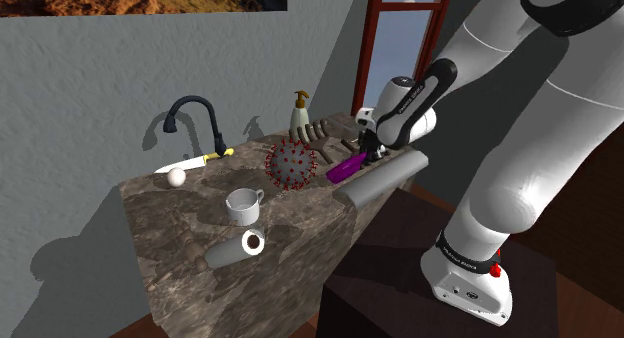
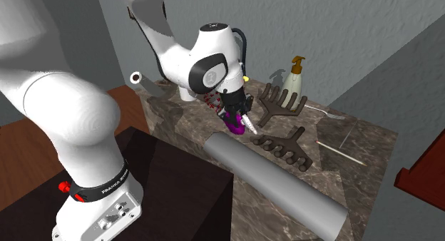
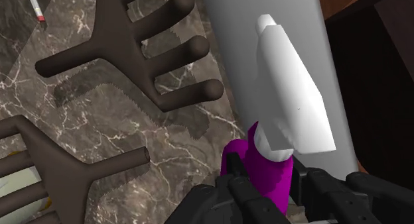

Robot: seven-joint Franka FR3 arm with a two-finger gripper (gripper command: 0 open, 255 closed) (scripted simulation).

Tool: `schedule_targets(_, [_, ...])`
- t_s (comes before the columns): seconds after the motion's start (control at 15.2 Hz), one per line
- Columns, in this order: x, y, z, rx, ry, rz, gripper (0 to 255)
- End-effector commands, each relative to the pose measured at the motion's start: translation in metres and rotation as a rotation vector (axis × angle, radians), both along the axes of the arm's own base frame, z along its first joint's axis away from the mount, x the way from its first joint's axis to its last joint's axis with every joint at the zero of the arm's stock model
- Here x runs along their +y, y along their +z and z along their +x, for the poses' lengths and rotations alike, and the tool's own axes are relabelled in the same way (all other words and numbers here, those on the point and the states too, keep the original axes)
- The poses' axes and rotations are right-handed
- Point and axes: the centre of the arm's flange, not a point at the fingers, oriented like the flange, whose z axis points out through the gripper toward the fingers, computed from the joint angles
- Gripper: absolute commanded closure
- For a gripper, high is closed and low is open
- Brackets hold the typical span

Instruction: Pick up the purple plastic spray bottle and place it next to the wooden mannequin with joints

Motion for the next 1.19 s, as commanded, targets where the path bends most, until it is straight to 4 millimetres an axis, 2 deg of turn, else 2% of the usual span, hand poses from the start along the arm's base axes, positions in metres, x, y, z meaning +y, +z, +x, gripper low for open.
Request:
schedule_targets(0.0, [0.001,0.010,0.001,0.001,0.001,-0.002,255])
schedule_targets(0.92, [0.001,0.081,0.001,0.001,0.001,-0.002,255])
schedule_targets(1.12, [0.027,0.081,0.030,0.001,0.001,-0.002,255])
